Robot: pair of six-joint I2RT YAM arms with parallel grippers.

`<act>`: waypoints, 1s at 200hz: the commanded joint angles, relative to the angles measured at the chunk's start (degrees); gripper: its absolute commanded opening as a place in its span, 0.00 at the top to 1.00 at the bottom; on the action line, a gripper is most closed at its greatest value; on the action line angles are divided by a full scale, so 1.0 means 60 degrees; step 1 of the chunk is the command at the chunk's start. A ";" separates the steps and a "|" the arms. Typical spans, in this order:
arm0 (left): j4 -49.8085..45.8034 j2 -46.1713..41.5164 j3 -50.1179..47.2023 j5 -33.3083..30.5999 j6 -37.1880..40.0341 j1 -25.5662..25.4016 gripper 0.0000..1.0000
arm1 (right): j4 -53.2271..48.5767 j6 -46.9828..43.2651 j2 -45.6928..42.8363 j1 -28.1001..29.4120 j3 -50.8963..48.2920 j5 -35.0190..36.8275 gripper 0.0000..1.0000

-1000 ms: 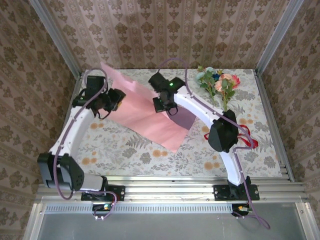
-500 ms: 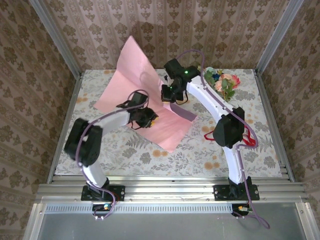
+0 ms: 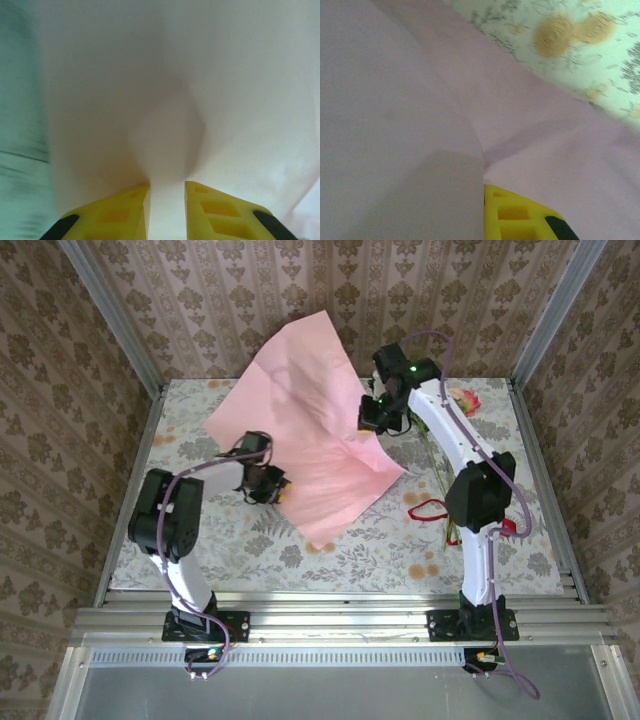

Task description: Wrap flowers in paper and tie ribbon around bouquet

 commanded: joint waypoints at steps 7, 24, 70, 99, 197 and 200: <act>-0.1400 -0.0350 -0.0291 -0.0269 0.1497 0.1306 0.77 | 0.0069 -0.0201 -0.1098 0.0037 -0.1553 -0.0483 1.00; -0.1863 -0.0230 -0.0047 -0.0394 0.2329 0.2136 0.77 | 0.0883 0.0207 -0.1886 0.0231 -0.3426 -0.0739 1.00; -0.2454 0.1198 0.1810 -0.0288 0.3990 0.3464 0.77 | 0.3254 0.2066 -0.3750 0.1336 -0.8102 -0.0907 1.00; -0.2020 0.2112 0.3267 0.0548 0.4912 0.3428 0.79 | 0.3926 0.2878 -0.3840 0.2241 -0.9482 -0.1039 0.70; -0.1571 -0.2117 0.0218 0.0282 0.2196 -0.0361 0.75 | 0.2719 0.1935 -0.5017 0.1934 -0.7906 0.2215 0.51; -0.1371 -0.2122 0.0070 0.0320 0.2028 -0.0498 0.75 | 0.2804 0.1935 -0.4859 0.1927 -0.7822 0.2170 0.52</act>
